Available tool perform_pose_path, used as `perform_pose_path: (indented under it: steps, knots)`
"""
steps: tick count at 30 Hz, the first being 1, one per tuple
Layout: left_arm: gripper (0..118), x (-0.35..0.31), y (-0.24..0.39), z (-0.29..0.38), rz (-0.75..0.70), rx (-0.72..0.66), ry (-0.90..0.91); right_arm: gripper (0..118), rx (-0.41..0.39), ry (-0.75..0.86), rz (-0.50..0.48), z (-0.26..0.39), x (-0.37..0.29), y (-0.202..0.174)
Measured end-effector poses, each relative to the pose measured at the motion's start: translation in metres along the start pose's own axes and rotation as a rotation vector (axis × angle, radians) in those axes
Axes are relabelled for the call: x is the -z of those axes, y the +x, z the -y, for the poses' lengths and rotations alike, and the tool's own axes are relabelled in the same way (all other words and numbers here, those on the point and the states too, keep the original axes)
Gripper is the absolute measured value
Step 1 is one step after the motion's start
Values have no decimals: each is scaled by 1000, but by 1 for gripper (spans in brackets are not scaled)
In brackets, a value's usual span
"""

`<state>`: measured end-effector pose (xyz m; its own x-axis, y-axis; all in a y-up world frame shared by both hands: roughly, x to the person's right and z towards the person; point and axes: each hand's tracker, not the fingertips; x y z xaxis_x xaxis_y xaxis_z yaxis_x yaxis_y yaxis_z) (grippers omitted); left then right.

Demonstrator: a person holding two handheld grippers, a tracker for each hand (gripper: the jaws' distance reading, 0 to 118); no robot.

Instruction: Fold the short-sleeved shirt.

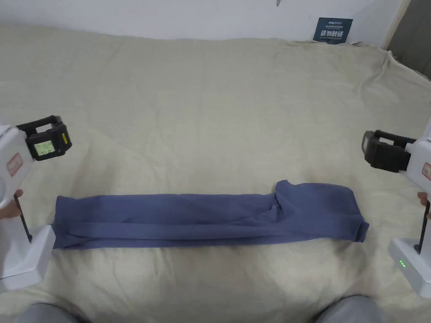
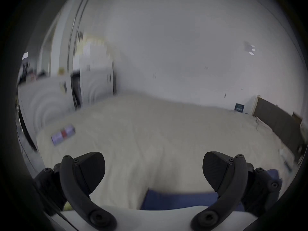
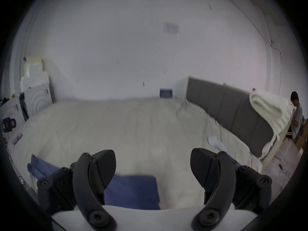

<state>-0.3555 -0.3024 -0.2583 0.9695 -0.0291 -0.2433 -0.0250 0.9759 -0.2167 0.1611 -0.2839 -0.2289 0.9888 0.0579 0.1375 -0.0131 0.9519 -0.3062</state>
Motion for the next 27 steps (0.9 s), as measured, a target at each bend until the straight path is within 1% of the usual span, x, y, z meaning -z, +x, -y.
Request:
perform_pose_path:
  steps: [2, 5, 8, 10, 11, 12, 13, 15, 16, 17, 18, 19, 20, 21, 22, 23, 27]
  knots:
    - [118, -6, 14, -2, 18, 51, 44, 95, -3, 82, -21, -5, -8, -12]
    - [118, -11, 31, 3, 68, 58, 56, 95, -33, 177, -41, -4, -18, -32]
    - [118, -15, 42, 12, 97, 53, 67, 95, -39, 213, -47, 4, -22, -46]
    - [116, -18, 47, 17, 119, 61, 63, 95, -21, 218, -52, 11, -19, -49]
    - [111, -19, 49, 20, 129, 64, 59, 94, 3, 213, -57, 14, -19, -51]
    - [104, -20, 51, 22, 140, 68, 55, 94, 23, 207, -64, 18, -19, -52]
    - [94, -21, 53, 24, 153, 77, 51, 94, 34, 203, -73, 22, -19, -53]
    - [65, -22, 56, 28, 166, 90, 35, 92, 35, 190, -71, 27, -19, -56]
    - [54, -20, 57, 29, 171, 91, 27, 88, 39, 186, -71, 30, -19, -57]
    - [42, -21, 58, 31, 178, 88, 20, 76, 44, 181, -80, 33, -20, -57]
    - [25, -21, 58, 32, 183, 84, 13, 61, 50, 178, -87, 35, -22, -60]
    - [13, -22, 60, 34, 184, 84, 11, 44, 58, 172, -88, 37, -22, -61]
    - [3, -21, 62, 36, 183, 85, 10, 21, 64, 166, -89, 39, -22, -62]
    - [0, -22, 63, 37, 182, 88, 11, 7, 67, 159, -89, 41, -21, -63]
    - [0, -22, 65, 38, 178, 88, 10, 1, 71, 154, -88, 43, -21, -64]
    - [0, -21, 64, 38, 187, 81, 2, 1, 74, 148, -77, 45, -21, -65]
    - [0, -20, 67, 44, 204, 54, -32, 0, 80, 128, -83, 50, -22, -67]
